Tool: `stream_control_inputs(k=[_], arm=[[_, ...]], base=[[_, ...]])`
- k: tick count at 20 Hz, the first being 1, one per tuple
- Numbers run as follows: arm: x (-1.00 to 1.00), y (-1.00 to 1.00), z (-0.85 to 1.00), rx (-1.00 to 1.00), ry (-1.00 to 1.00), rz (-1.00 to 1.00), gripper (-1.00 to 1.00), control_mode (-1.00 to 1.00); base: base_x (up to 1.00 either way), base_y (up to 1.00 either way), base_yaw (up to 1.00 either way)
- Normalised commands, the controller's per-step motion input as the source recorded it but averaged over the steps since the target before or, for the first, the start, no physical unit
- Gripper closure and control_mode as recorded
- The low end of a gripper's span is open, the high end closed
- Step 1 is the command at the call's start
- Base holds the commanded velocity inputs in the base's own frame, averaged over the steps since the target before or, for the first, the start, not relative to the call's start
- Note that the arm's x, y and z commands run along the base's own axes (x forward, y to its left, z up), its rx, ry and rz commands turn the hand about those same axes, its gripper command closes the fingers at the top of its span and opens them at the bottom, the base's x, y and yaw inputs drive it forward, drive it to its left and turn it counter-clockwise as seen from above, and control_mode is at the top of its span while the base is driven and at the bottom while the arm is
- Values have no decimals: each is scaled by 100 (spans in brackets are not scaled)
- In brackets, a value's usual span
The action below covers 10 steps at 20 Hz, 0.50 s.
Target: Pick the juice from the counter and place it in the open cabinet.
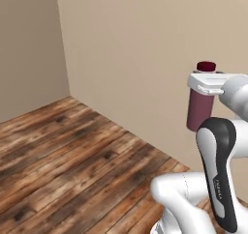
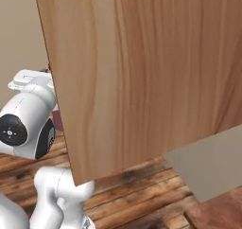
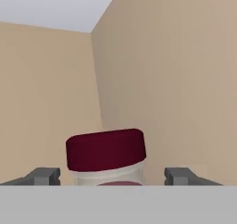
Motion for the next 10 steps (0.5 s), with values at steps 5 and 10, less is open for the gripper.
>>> stream_control_inputs(k=[5,10], arm=[[0,0,0,0,0,0,100,100],[0,0,0,0,0,0,100,100]], base=[[-2,25,-16],[-50,5,-6]])
